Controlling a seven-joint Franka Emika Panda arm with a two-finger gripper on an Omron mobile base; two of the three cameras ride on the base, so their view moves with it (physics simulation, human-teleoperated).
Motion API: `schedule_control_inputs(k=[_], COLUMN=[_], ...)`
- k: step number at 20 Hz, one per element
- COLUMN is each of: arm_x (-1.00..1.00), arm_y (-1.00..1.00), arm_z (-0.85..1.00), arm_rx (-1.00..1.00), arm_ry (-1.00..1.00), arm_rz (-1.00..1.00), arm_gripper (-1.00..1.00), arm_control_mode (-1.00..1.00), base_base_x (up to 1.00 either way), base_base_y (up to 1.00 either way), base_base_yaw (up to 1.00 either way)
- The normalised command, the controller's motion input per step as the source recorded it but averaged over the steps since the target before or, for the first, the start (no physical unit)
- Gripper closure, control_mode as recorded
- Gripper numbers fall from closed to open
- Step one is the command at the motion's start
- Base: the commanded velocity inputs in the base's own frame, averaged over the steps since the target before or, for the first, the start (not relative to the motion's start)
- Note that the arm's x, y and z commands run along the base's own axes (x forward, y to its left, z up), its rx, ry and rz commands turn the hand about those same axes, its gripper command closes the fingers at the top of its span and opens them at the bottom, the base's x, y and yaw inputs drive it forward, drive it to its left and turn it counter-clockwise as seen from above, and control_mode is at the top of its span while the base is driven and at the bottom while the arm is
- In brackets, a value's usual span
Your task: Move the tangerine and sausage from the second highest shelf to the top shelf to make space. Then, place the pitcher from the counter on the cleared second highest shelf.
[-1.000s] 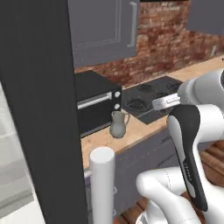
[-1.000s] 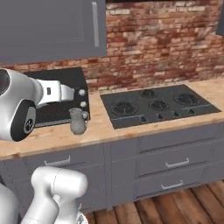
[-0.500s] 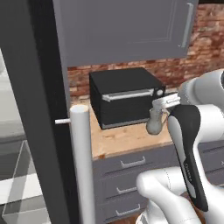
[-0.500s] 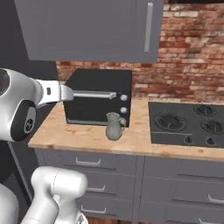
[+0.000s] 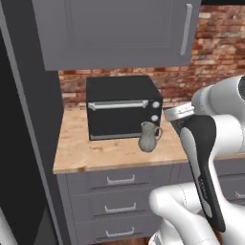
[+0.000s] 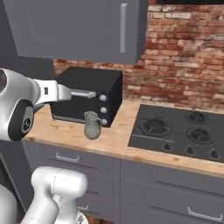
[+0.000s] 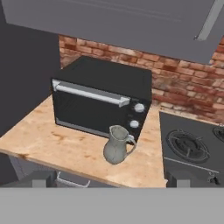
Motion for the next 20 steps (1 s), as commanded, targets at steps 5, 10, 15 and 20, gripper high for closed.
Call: schedule_control_inputs(k=[5,10,15,20], arm_x=[0.0,0.0,0.0,0.0], arm_y=[0.0,0.0,0.0,0.0], arm_z=[0.0,0.0,0.0,0.0], arm_rx=[0.0,0.0,0.0,0.0], arm_ry=[0.0,0.0,0.0,0.0], arm_rz=[0.0,0.0,0.0,0.0], arm_gripper=[-1.0,-1.0,-1.0,-1.0], arm_control_mode=[1.0,1.0,1.0,1.0], base_base_x=[0.0,0.09,0.37,0.46], base_base_y=[-0.61,-0.22,-0.06,-0.03], base_base_yaw=[0.15,0.18,0.27,0.31])
